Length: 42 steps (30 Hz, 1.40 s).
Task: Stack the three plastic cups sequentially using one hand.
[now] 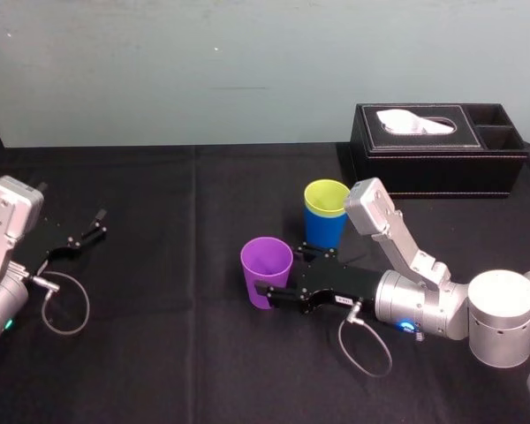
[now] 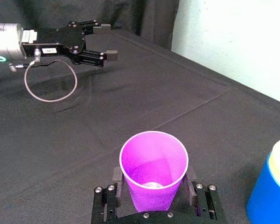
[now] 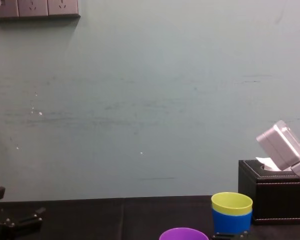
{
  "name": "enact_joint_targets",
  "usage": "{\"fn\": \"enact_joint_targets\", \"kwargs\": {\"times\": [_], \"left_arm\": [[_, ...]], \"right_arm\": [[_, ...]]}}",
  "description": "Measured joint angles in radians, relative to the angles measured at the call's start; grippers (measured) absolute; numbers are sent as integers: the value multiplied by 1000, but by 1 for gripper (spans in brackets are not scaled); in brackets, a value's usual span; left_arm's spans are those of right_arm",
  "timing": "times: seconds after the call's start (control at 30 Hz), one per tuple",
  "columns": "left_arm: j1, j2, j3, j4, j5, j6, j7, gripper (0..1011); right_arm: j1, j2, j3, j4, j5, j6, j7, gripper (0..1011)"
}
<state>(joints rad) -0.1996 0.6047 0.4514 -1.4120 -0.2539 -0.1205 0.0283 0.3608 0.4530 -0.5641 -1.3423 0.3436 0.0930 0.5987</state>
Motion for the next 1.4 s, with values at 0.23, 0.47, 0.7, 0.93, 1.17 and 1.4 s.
{"fn": "enact_joint_targets", "kwargs": {"times": [0.23, 0.47, 0.7, 0.93, 1.17, 1.4], "left_arm": [[0, 0, 0, 0, 0, 0, 0, 1010], [0, 0, 0, 0, 0, 0, 0, 1010], [0, 0, 0, 0, 0, 0, 0, 1010], [0, 0, 0, 0, 0, 0, 0, 1010], [0, 0, 0, 0, 0, 0, 0, 1010], [0, 0, 0, 0, 0, 0, 0, 1010]], "right_arm": [[-1, 0, 1, -1, 1, -1, 0, 736], [-1, 1, 2, -2, 1, -2, 0, 710], [-2, 1, 2, -2, 1, -2, 0, 705], [-23, 14, 19, -43, 10, -7, -14, 705], [-50, 42, 53, -135, 25, 49, -58, 705], [-70, 71, 102, -228, 65, 113, -95, 705]]}}
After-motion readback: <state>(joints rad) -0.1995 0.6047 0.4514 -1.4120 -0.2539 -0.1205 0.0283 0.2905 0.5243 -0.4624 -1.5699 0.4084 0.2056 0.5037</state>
